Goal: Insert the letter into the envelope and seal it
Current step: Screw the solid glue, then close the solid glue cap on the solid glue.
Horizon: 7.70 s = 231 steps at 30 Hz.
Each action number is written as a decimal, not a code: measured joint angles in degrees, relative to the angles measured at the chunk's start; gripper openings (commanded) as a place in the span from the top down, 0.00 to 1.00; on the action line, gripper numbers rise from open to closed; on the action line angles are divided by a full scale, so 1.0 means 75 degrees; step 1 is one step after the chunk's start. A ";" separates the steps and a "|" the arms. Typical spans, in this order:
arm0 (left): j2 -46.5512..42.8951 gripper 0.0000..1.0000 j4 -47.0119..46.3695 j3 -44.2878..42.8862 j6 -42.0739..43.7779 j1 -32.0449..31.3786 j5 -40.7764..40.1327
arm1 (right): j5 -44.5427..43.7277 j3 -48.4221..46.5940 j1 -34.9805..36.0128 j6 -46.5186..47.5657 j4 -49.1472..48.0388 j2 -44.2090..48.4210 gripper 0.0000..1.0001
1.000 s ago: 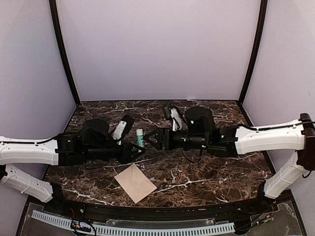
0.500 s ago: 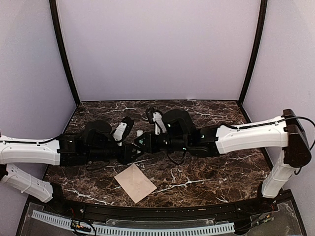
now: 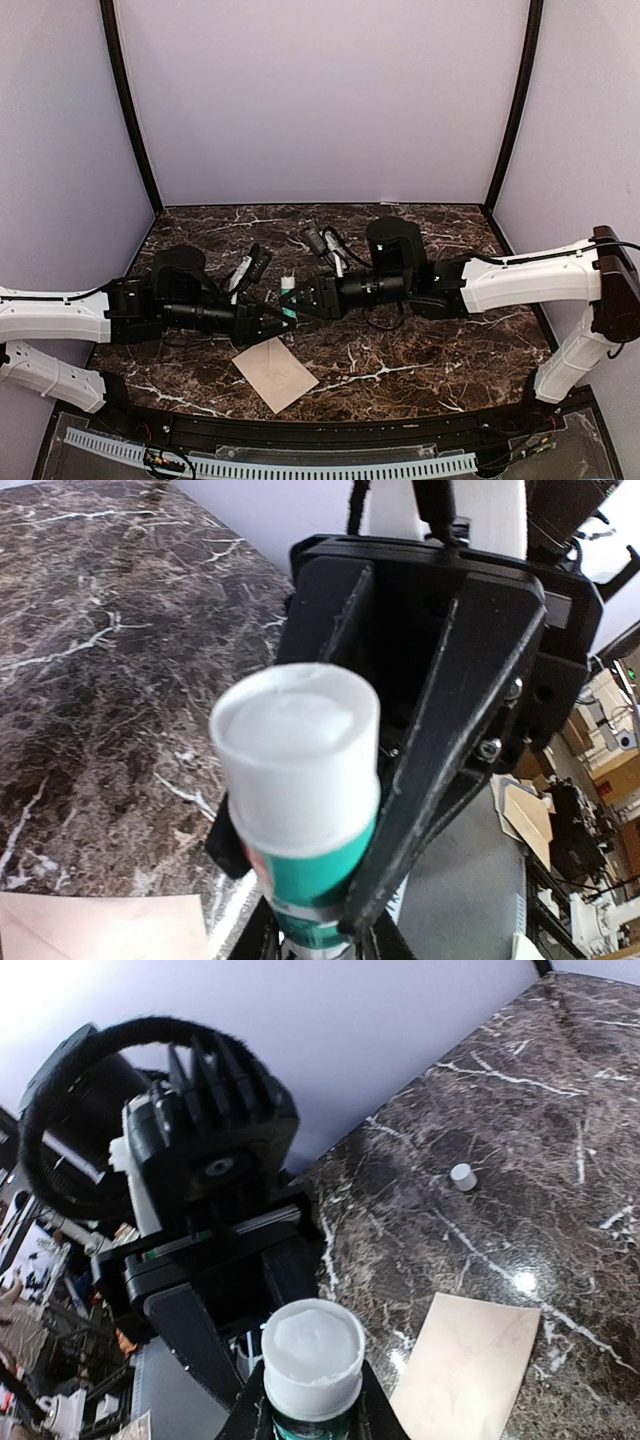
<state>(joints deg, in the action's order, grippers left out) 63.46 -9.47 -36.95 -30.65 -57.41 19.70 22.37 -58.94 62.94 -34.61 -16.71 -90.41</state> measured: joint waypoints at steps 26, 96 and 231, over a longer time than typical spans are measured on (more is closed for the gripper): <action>-0.0172 1.00 -0.2046 0.0399 -0.0332 -0.0175 0.0883 | 0.0994 0.0746 0.0070 -0.0289 -0.1620 0.0545 0.75; 0.2512 0.71 0.4596 -0.0685 0.1408 0.5316 -0.2142 | -0.0181 0.1489 -0.0105 0.1093 0.0801 0.1291 1.00; 0.1818 0.99 0.1851 -0.1661 0.0411 0.0580 0.5091 | 0.2253 0.0338 0.0437 0.1314 0.3369 0.0822 1.00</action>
<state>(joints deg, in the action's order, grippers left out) 77.10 4.40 -49.41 -27.57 -53.06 57.89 39.27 -56.40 66.22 -24.75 8.56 -84.25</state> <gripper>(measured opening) 0.211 0.197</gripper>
